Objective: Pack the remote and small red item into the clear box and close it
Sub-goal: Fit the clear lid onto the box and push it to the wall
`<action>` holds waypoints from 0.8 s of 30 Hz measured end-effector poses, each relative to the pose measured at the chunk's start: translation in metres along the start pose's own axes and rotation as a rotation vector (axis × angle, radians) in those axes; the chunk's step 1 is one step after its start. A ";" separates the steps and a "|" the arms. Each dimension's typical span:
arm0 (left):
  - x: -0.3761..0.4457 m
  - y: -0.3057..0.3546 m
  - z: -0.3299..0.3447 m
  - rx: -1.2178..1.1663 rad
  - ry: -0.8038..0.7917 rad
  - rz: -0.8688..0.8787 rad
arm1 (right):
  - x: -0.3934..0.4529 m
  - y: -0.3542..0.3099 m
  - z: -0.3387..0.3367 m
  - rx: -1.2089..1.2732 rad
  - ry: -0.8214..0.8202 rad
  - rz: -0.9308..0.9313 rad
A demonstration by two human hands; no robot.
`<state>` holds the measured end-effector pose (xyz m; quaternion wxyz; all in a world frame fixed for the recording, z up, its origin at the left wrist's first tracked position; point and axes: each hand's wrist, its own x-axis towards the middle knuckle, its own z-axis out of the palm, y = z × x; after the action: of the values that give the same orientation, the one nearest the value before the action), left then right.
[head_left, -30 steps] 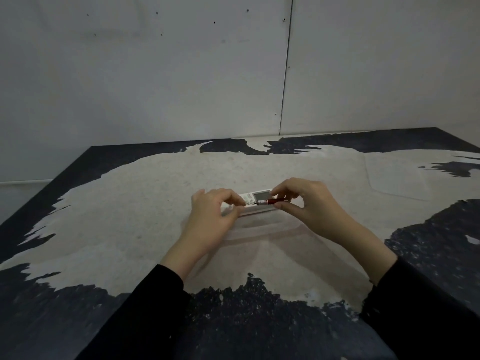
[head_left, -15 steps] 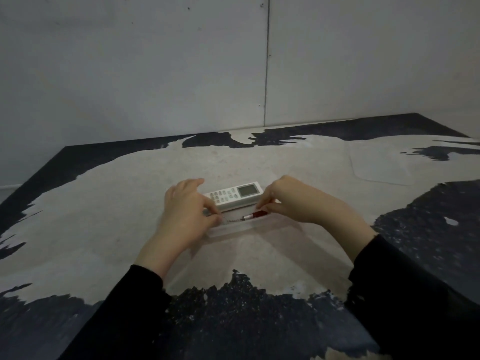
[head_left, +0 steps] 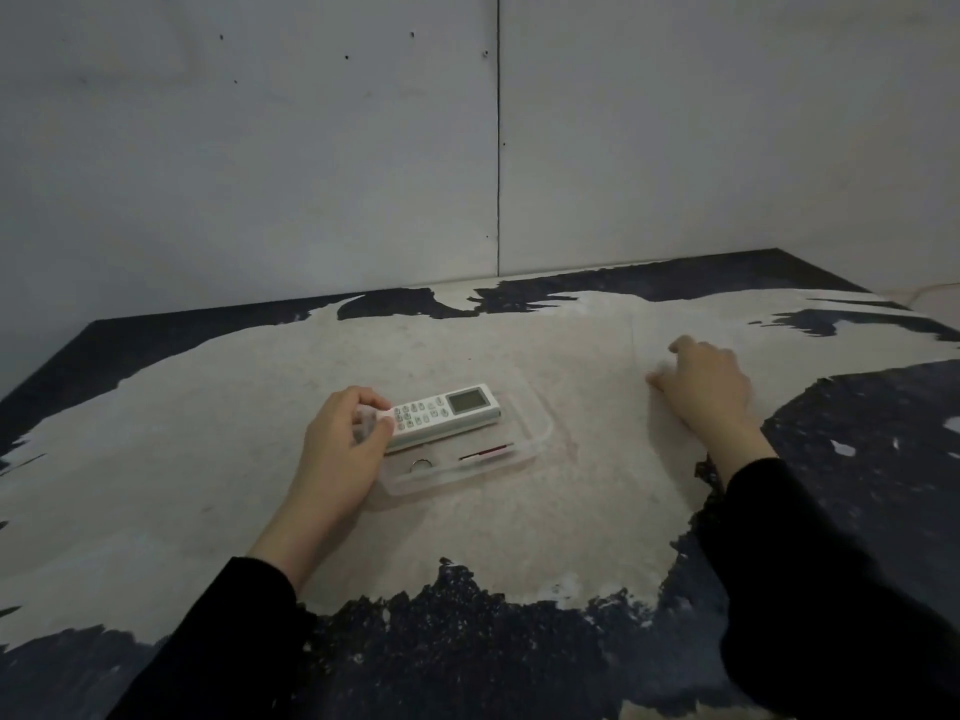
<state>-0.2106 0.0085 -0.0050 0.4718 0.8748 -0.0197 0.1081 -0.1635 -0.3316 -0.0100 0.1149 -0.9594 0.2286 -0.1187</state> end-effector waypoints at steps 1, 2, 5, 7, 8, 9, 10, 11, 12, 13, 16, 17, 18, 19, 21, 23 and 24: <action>0.000 -0.002 0.003 -0.044 -0.014 -0.035 | -0.002 -0.006 0.001 -0.063 0.035 -0.045; -0.001 -0.005 0.004 -0.073 -0.027 -0.059 | -0.005 -0.013 0.002 -0.135 0.069 -0.096; 0.001 -0.011 0.006 -0.074 -0.038 -0.056 | -0.010 -0.027 0.004 -0.182 0.178 -0.235; 0.001 -0.010 0.005 -0.070 -0.039 -0.045 | -0.012 -0.029 0.006 -0.035 0.179 -0.280; 0.000 -0.010 0.005 -0.068 -0.043 -0.043 | -0.012 -0.029 0.009 0.030 0.105 -0.251; 0.000 -0.009 0.005 -0.070 -0.044 -0.041 | -0.013 -0.029 0.011 0.035 -0.006 -0.220; 0.000 -0.009 0.005 -0.076 -0.046 -0.043 | -0.014 -0.028 0.013 0.000 -0.080 -0.206; 0.000 -0.009 0.005 -0.082 -0.051 -0.044 | -0.014 -0.027 0.014 -0.044 -0.108 -0.208; -0.001 -0.008 0.004 -0.089 -0.054 -0.043 | -0.016 -0.027 0.015 -0.072 -0.100 -0.231; -0.001 -0.007 0.004 -0.097 -0.054 -0.040 | -0.018 -0.029 0.016 -0.082 -0.077 -0.277; 0.000 -0.007 0.005 -0.100 -0.043 -0.034 | -0.025 -0.043 0.010 -0.071 0.108 -0.425; 0.000 -0.007 0.005 -0.107 -0.044 -0.040 | -0.026 -0.047 0.005 -0.007 0.229 -0.466; 0.000 -0.008 0.005 -0.120 -0.048 -0.053 | -0.029 -0.050 -0.003 0.104 0.363 -0.500; 0.000 -0.009 0.005 -0.138 -0.054 -0.063 | -0.032 -0.054 -0.012 0.259 0.474 -0.519; -0.001 -0.013 0.006 -0.095 -0.036 -0.048 | -0.038 -0.060 -0.026 0.730 0.520 -0.485; -0.001 -0.014 0.005 0.133 0.066 0.084 | -0.046 -0.068 -0.030 1.092 0.439 -0.355; -0.001 -0.012 0.004 0.206 0.121 0.179 | -0.050 -0.072 -0.029 1.162 0.398 -0.314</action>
<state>-0.2087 0.0118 -0.0174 0.3684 0.9052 -0.0580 0.2036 -0.1858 -0.2505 0.0283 0.5537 -0.7220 0.0005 -0.4148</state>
